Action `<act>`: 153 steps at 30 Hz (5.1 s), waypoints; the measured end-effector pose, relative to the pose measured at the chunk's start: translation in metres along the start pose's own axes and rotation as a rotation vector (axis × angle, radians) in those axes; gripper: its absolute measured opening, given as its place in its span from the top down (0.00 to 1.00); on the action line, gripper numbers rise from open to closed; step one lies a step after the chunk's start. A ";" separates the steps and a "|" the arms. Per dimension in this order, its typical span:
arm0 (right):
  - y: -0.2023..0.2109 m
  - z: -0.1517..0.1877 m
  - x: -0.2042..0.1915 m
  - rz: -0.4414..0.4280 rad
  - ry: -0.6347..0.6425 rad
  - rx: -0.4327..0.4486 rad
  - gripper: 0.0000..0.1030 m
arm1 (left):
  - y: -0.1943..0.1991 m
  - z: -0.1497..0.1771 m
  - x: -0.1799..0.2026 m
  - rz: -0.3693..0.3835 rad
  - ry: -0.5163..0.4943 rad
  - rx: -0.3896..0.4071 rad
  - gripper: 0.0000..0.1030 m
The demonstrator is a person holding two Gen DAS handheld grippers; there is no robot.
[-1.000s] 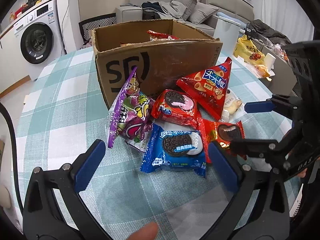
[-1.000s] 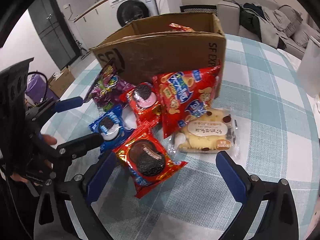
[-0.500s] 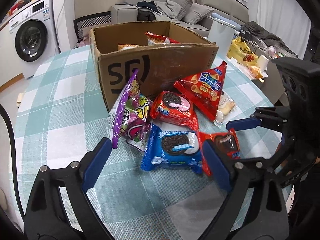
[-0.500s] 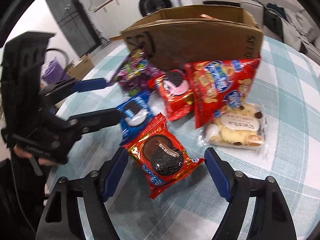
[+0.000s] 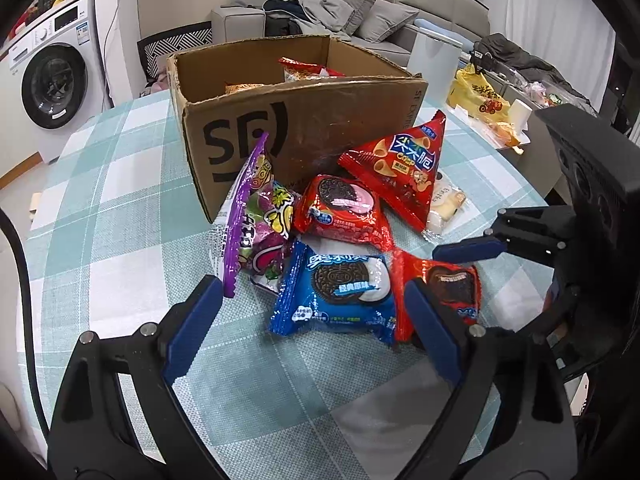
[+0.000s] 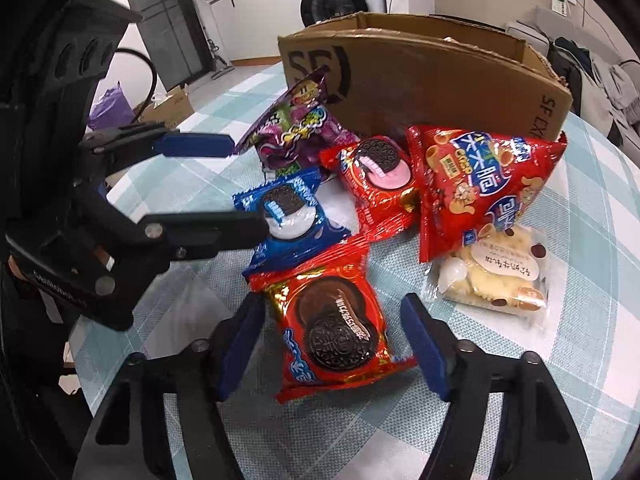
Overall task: Organize snacks
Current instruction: 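Lower the right gripper onto the red Oreo pack while the left approaches the blue Oreo pack, then grasp the red Oreo pack with the right gripper while the left grasps the blue Oreo pack, then lift both held Oreo packs and lower them into the cardboard box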
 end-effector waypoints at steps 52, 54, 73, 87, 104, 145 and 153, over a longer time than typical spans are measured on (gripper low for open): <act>0.067 -0.020 0.048 -0.002 -0.176 0.190 0.56 | -0.028 0.010 0.032 -0.003 -0.099 -0.033 0.56; 0.068 -0.020 0.048 -0.002 -0.178 0.193 0.56 | -0.027 0.010 0.035 0.013 -0.096 -0.028 0.58; 0.085 -0.023 0.051 -0.004 -0.197 0.248 0.56 | 0.009 0.010 0.029 0.065 -0.060 0.048 0.59; 0.113 -0.033 0.062 0.002 -0.263 0.352 0.56 | 0.061 -0.007 0.030 0.066 -0.026 0.164 0.59; 0.137 -0.069 0.080 0.065 -0.350 0.423 0.56 | 0.100 -0.067 0.014 0.021 0.003 0.286 0.59; 0.061 -0.153 0.117 0.039 -0.438 0.385 0.56 | -0.003 -0.164 -0.042 -0.079 0.055 0.267 0.59; 0.044 -0.156 0.124 0.051 -0.446 0.369 0.56 | -0.027 -0.159 -0.049 -0.091 0.066 0.243 0.59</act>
Point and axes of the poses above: each gripper's, at about its wrist camera, not at the fingertips, and y roughly against the way its jaws point, x to its right, z to its underside, the point moved 6 cm from there along -y, roughly the way its jaws point, and after that the axes turned 4 degrees about z, right-handed, at the moved point
